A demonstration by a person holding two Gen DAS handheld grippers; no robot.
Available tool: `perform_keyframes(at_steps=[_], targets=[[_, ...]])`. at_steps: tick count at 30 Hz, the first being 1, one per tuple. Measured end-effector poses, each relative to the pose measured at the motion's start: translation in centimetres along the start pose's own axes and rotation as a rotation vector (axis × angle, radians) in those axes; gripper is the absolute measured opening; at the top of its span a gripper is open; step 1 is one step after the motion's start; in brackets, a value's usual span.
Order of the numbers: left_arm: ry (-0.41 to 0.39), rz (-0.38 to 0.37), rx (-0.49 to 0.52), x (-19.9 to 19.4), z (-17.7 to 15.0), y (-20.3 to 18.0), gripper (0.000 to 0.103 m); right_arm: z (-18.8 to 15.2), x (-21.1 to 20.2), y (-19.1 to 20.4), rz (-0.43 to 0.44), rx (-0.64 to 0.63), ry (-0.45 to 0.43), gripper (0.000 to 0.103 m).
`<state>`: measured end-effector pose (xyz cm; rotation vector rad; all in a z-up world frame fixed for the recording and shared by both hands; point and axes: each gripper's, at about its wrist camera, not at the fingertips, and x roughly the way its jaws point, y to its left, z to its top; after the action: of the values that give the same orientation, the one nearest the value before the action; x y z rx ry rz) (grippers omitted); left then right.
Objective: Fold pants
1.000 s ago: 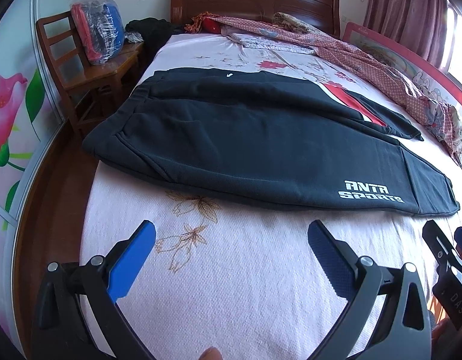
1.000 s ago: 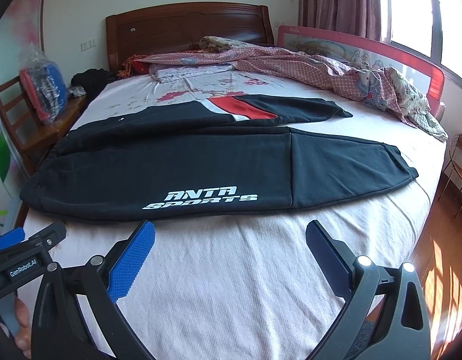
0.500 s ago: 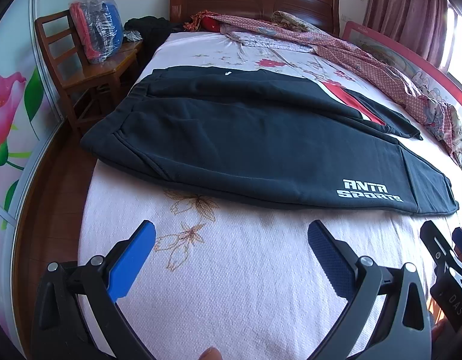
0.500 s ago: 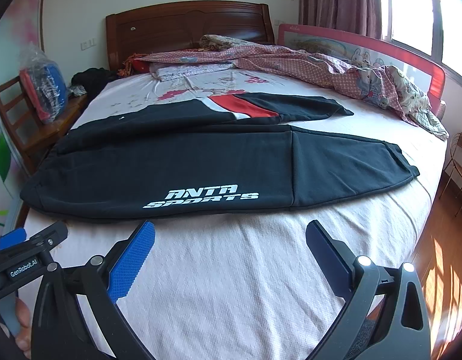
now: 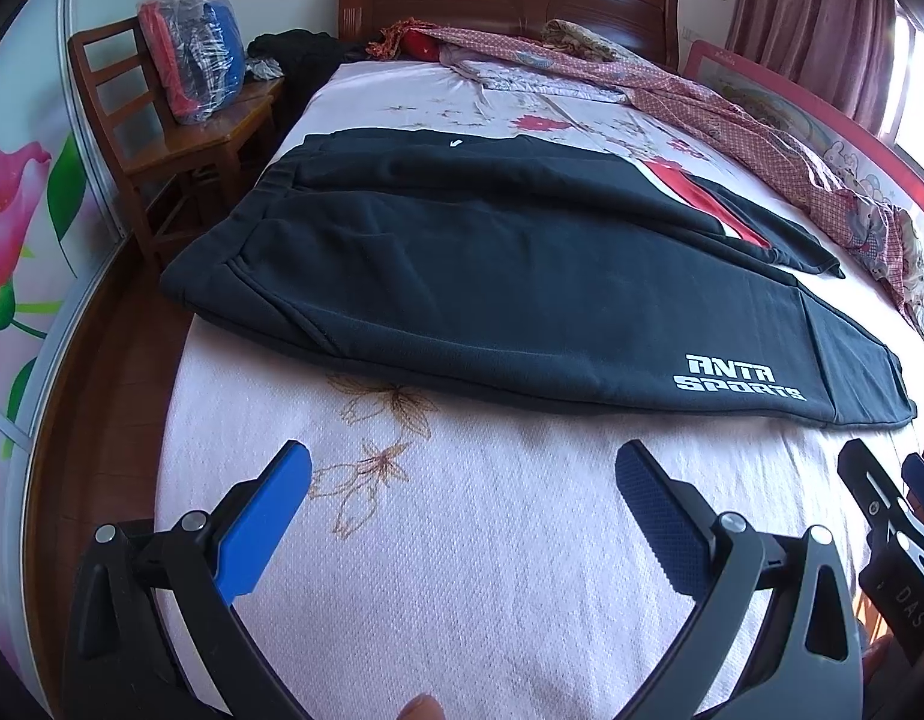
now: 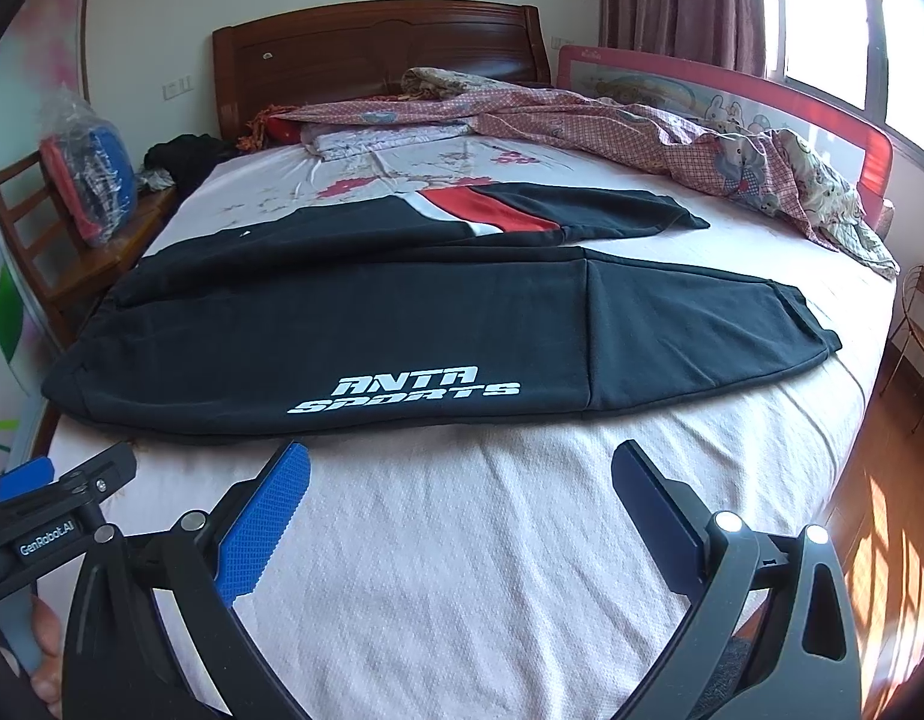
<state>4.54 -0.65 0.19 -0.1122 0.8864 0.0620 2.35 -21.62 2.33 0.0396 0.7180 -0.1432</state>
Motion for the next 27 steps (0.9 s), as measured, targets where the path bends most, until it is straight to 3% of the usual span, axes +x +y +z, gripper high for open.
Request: perform_keyframes(at_steps=[27], targets=[[0.009, -0.001, -0.007, 0.13, -0.31, 0.11, 0.101, -0.27, 0.12, -0.18, 0.011, 0.009, 0.011, 0.100]])
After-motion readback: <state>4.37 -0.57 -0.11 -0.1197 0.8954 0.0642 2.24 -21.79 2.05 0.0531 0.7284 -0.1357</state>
